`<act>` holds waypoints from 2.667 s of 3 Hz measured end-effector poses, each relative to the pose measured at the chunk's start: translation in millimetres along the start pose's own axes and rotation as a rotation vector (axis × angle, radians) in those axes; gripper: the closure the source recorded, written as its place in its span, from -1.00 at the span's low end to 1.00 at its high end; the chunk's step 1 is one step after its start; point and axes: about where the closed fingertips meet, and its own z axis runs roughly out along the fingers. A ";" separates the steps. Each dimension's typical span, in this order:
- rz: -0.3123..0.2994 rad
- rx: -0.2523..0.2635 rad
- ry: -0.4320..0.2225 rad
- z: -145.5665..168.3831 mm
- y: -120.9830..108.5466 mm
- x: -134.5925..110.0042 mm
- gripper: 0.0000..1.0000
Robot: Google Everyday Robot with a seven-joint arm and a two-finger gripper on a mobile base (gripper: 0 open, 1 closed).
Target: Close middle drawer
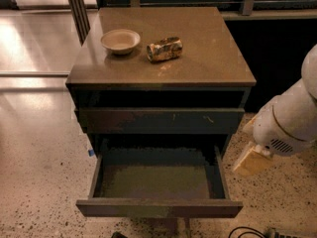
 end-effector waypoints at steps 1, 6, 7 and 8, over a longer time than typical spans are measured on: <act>0.013 -0.041 0.031 27.0 18.8 15.9 0.21; 0.036 -0.121 -0.071 110.5 76.0 -9.4 1.00; 0.032 -0.230 -0.082 176.8 132.3 -17.3 1.00; 0.051 -0.325 -0.052 224.2 171.9 -5.4 1.00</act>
Offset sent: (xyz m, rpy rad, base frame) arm -0.0157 -0.0004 -0.0326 -0.0069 0.0499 -0.0065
